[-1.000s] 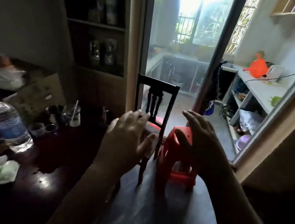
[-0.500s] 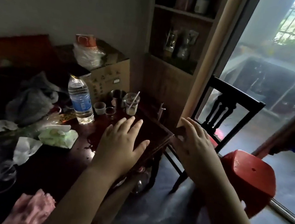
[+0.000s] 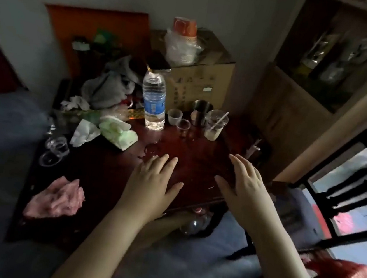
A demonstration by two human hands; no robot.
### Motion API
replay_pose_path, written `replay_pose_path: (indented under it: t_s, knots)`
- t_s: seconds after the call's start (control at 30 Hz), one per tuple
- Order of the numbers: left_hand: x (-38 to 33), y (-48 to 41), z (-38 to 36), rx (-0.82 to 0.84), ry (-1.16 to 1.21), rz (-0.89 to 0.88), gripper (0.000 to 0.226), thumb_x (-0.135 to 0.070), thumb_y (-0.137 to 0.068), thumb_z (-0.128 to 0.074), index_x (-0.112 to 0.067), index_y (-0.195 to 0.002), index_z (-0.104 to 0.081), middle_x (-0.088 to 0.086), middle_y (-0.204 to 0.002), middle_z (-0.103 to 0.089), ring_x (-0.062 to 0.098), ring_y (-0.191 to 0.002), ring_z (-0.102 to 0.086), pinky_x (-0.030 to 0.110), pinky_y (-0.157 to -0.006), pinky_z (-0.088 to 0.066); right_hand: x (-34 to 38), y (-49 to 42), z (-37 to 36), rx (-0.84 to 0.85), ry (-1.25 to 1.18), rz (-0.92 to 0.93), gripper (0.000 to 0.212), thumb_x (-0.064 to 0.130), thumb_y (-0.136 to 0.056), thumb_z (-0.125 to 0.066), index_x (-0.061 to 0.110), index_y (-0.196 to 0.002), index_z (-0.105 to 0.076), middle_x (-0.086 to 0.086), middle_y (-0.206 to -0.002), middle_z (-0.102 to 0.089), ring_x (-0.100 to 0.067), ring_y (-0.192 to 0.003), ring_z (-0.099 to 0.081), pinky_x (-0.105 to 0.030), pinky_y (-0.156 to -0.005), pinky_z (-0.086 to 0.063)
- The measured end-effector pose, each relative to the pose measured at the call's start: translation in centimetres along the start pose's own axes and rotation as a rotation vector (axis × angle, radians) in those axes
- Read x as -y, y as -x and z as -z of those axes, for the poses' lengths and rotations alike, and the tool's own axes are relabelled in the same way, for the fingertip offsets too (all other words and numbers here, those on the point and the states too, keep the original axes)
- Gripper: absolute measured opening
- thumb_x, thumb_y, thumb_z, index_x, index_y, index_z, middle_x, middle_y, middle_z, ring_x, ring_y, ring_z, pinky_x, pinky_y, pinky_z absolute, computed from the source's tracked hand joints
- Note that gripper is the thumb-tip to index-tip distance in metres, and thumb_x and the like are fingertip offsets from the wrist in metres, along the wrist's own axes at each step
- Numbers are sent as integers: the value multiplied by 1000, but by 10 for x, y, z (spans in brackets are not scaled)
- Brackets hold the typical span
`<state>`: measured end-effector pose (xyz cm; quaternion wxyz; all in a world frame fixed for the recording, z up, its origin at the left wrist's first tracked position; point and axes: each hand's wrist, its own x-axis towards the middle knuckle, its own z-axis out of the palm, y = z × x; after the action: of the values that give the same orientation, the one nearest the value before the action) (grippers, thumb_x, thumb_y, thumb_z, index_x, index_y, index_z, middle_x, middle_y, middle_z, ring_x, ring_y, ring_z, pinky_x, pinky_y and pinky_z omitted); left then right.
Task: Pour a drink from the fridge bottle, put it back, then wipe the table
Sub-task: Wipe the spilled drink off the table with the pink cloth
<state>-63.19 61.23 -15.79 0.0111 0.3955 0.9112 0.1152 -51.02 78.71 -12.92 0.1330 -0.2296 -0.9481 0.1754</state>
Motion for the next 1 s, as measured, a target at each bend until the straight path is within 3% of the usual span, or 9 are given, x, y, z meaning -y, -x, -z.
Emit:
replay_pose_path:
  t_s: [0.17,0.37,0.57,0.77,1.0]
  knots:
    - [24,-4,-29,-12,-35,102,65,-54,-87,-39,-13,-136,-50,10,-138,-53,28,-125,-51,43,-97,-43,1,-30,-44,193,-25,74,66,47,-93,-47,13,-146,-29,-3,-153,-28,-19,-141,-24,-26,-113,-20]
    - [58,-30,-75,85,16,190,67,-52,-94,-38,-18,-150,-22,6,-156,-25,21,-144,-22,41,-112,-27,2,-74,-87,337,-9,100,66,47,-94,-45,14,-147,-27,-1,-153,-28,-18,-141,-23,-28,-112,-22]
    - [77,-60,-128,89,61,229,58,-43,-82,-63,-9,-129,-53,10,-129,-57,26,-118,-55,42,-90,-48,-7,-116,-124,420,12,72,63,45,-94,-47,15,-146,-28,0,-153,-28,-17,-141,-24,-28,-111,-26]
    - [79,-81,-169,222,53,264,69,-49,-91,-49,-15,-147,-27,6,-152,-30,22,-141,-27,41,-109,-32,-15,-138,-151,493,26,34,62,41,-94,-48,13,-146,-29,-3,-152,-30,-19,-140,-26,-31,-110,-28]
    - [83,-83,-195,267,72,376,68,-49,-85,-60,-9,-137,-44,7,-135,-48,22,-122,-48,34,-90,-47,-30,-167,-165,542,38,45,60,38,-95,-47,13,-146,-28,-2,-151,-32,-17,-140,-26,-29,-110,-27]
